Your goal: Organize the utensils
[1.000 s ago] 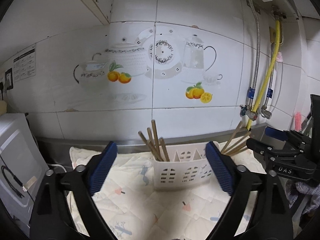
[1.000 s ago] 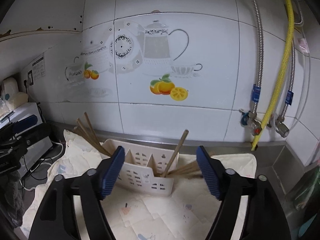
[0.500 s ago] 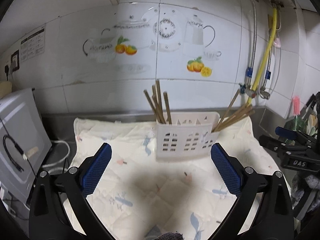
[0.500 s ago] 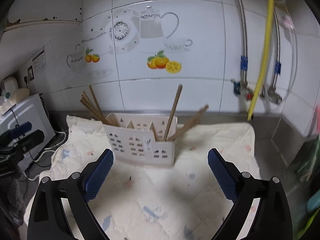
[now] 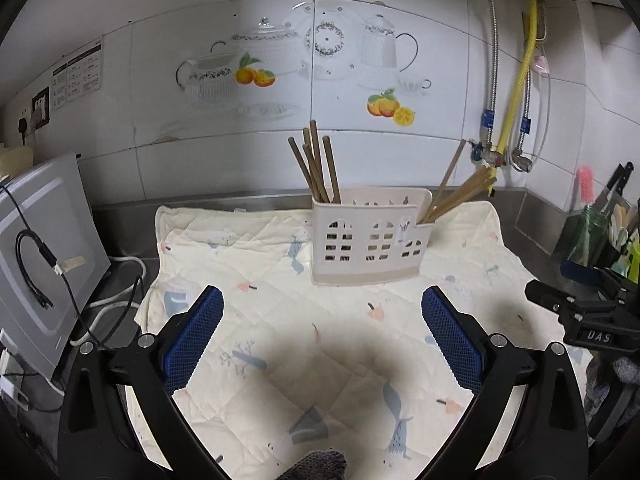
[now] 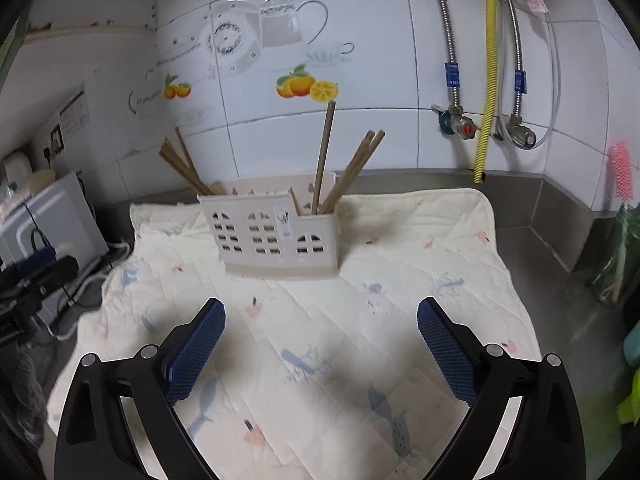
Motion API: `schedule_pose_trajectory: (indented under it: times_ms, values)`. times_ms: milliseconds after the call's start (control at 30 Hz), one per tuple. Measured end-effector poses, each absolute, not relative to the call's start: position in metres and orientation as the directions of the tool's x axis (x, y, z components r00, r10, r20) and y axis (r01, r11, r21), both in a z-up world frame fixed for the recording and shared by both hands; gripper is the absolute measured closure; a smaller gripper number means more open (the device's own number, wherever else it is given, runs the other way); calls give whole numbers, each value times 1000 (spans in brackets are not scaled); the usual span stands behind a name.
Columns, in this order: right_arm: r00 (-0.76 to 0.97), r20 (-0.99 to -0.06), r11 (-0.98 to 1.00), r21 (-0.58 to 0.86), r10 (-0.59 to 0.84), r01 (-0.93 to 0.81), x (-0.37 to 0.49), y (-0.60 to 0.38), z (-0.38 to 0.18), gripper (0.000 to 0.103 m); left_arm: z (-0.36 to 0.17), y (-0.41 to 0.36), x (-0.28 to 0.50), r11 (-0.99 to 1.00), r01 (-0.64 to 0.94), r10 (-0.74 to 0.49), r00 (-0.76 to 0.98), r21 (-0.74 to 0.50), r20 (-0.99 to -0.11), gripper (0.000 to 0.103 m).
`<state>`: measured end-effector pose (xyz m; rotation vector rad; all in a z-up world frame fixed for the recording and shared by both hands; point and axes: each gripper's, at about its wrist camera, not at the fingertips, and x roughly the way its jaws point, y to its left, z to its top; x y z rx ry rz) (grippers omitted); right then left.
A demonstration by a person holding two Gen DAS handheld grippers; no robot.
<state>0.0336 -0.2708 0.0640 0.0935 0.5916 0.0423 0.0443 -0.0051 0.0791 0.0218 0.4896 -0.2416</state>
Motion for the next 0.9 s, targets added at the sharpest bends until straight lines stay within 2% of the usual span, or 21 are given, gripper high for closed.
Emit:
schedule_pose_trajectory:
  times_ms: [300,900]
  values:
    - [831,-554,999,48,48,-25,12,-256,58,9,63,4,28,971,232,-228,840,-55,-493,5]
    - [827,-560,998,45,53,-33,0,-249,56,9,54,6,17,974,224,-211,832,-38,-512,5]
